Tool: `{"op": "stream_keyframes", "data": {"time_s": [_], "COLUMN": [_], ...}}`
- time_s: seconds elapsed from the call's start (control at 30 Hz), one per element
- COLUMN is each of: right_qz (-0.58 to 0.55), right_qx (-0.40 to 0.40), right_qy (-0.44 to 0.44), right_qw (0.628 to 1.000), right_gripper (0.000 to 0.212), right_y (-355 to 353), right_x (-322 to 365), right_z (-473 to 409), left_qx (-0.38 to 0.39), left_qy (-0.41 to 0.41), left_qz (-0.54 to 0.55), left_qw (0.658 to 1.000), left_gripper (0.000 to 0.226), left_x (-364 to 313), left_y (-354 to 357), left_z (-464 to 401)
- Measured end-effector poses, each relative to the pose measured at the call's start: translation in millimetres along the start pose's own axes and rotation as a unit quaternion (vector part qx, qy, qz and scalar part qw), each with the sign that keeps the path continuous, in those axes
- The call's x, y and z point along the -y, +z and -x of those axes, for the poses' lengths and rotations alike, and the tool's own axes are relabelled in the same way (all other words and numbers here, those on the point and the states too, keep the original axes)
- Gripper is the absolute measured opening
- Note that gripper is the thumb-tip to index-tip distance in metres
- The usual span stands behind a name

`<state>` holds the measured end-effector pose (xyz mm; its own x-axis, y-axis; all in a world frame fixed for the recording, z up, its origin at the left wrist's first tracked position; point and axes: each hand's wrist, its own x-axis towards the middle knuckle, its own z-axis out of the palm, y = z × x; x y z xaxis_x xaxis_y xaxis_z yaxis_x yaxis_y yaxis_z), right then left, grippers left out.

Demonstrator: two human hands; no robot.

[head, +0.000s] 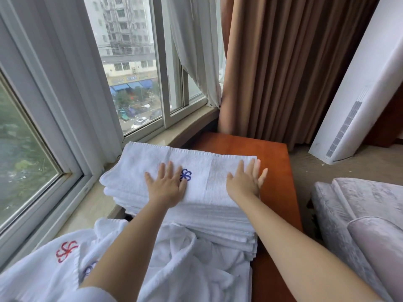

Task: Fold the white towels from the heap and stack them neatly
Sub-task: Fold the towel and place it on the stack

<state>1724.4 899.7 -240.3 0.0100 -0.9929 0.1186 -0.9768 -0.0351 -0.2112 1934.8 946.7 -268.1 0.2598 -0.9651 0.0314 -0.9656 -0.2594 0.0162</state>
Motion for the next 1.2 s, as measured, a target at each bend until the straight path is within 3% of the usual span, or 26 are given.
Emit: {"op": "stream_keyframes", "data": {"time_s": [0.03,0.1,0.17,0.4,0.6,0.77,0.9,1.0,1.2], "right_qz": [-0.004,-0.025,-0.017,0.016,-0.117,-0.218,-0.286,-0.302,-0.290], "right_qx": [-0.017,0.025,0.094,0.167,-0.009,-0.049,0.015,0.100,0.241], "right_qy": [-0.038,-0.120,-0.124,-0.119,-0.151,-0.221,-0.257,-0.269,-0.290], "right_qw": [0.999,0.992,0.988,0.979,0.982,0.949,0.923,0.909,0.880], "right_gripper": [0.059,0.057,0.057,0.058,0.046,0.037,0.031,0.029,0.037], "right_y": [-0.3,5.4,17.7,13.1,19.5,24.6,25.7,30.7,37.4], "right_x": [5.2,15.2,16.2,12.0,5.4,-10.5,-24.4,-40.8,-63.3], "right_z": [1.3,9.2,18.6,16.2,68.7,109.5,136.8,151.7,167.2], "left_qx": [0.000,0.000,-0.002,0.034,-0.089,-0.098,-0.089,-0.040,0.027], "left_qy": [-0.001,-0.004,-0.001,-0.001,-0.010,-0.058,-0.146,-0.194,-0.249], "left_qz": [-0.003,-0.008,-0.014,-0.001,0.088,0.016,-0.008,-0.011,0.001], "left_qw": [1.000,1.000,1.000,0.999,0.992,0.993,0.985,0.980,0.968], "left_gripper": [0.060,0.060,0.060,0.057,0.047,0.044,0.039,0.035,0.051], "left_x": [-0.6,-1.5,-1.7,-3.2,-26.0,-22.8,-23.6,-32.6,-55.1], "left_y": [-0.6,-1.2,1.6,-1.2,13.0,26.2,25.2,26.5,31.2], "left_z": [-1.6,-4.7,-3.7,-1.4,59.5,127.7,183.4,221.0,267.7]}}
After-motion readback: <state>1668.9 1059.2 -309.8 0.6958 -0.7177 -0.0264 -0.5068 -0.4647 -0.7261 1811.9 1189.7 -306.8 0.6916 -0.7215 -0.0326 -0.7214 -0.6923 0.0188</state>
